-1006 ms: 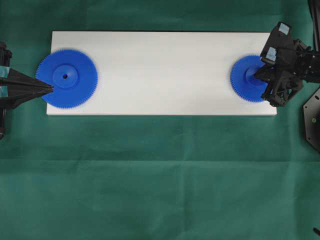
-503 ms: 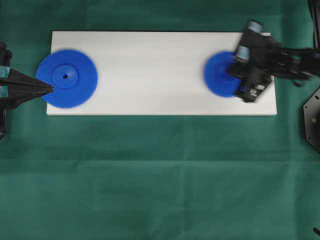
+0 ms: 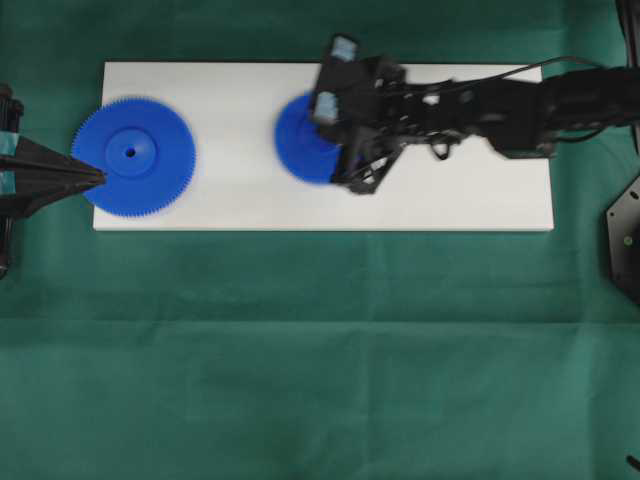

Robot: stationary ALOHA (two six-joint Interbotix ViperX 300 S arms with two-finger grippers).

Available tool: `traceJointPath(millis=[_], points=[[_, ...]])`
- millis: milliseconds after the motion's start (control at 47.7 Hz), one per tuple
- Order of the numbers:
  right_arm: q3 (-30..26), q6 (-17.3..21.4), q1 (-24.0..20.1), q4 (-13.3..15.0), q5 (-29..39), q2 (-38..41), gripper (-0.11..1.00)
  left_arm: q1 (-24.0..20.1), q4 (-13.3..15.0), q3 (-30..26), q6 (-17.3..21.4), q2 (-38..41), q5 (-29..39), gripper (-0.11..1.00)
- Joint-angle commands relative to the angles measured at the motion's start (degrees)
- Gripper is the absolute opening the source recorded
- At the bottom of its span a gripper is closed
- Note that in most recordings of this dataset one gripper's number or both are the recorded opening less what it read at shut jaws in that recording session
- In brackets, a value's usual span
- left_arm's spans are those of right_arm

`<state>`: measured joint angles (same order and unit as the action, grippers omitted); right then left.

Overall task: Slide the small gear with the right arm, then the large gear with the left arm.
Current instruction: 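Slide the small gear left with the right gripper against the large gear, then hold the small gear meshed against the large gear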

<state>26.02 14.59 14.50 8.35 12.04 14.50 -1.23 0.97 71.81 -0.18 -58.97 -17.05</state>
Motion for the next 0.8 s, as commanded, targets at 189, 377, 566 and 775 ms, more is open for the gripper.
traceJointPath(millis=[189,377,566,775], points=[[-9.9,0.1,-3.4,0.8,0.5,6.6,0.51,0.0,0.1,-0.5,0.0,0.3,-0.5,0.00],[-17.8,0.0,-4.6,2.6,0.7,11.1,0.51,-0.1,0.1,-0.5,0.0,0.2,-0.4,0.00],[-20.8,0.1,-5.0,4.2,0.8,12.4,0.51,-0.1,0.1,-0.4,0.0,0.2,-0.3,0.00],[-20.6,0.3,-5.0,4.2,1.3,12.5,0.51,-0.1,0.1,-0.2,-0.1,0.2,-0.1,0.00]])
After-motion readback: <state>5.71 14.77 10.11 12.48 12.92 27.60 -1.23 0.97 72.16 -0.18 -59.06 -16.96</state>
